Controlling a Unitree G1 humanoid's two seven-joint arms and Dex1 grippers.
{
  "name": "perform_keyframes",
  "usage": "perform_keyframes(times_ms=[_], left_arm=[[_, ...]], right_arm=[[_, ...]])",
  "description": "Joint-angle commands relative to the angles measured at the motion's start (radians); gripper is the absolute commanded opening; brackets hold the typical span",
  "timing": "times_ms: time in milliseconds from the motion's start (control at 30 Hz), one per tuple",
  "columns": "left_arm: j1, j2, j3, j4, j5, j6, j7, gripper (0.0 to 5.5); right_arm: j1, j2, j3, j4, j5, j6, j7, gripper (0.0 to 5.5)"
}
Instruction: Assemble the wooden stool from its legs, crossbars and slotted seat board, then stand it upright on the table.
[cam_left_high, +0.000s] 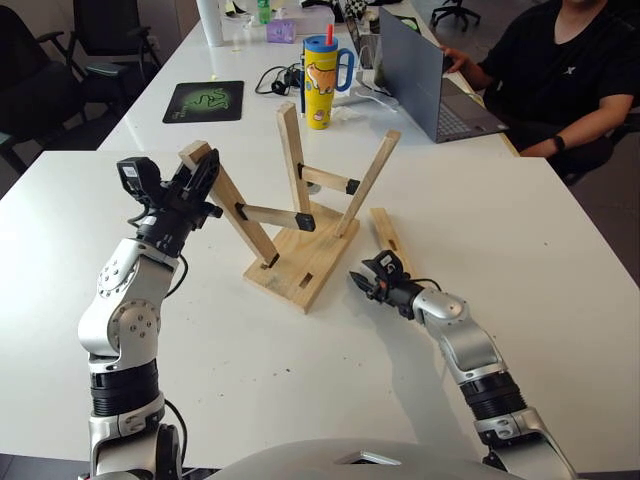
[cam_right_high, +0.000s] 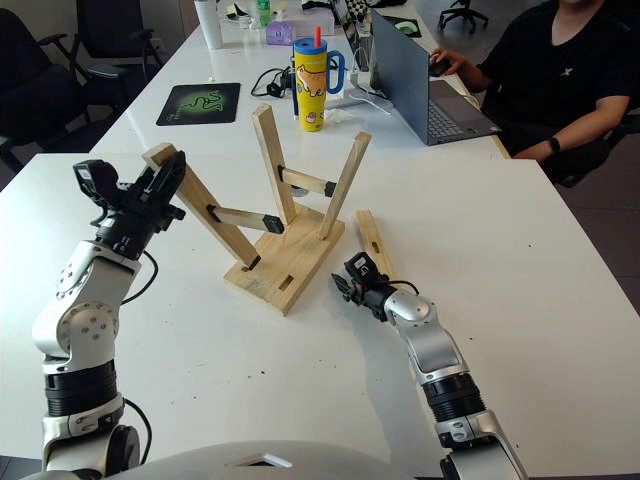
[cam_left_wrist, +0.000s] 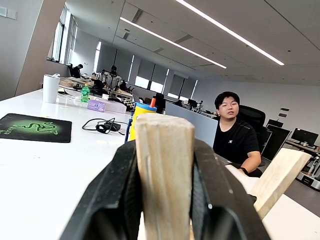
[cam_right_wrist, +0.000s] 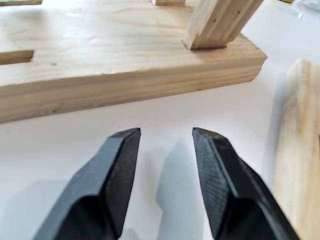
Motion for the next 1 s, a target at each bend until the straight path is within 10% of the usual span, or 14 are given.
perform_keyframes(times_ms=[33,1000], left_arm=[[0.003,0.018,0.013,0.008,0.019,-0.014,-0.012,1.04],[0.225,-0.026,-0.174,0.025,0.231,-0.192,-0.106,1.04]], right_arm=[[-0.015,0.000,-0.007,0.004,0.009,0.011,0.008,1.94],[-0.056,0.022,-0.061,0.002,0.040,0.018,-0.004,1.94]])
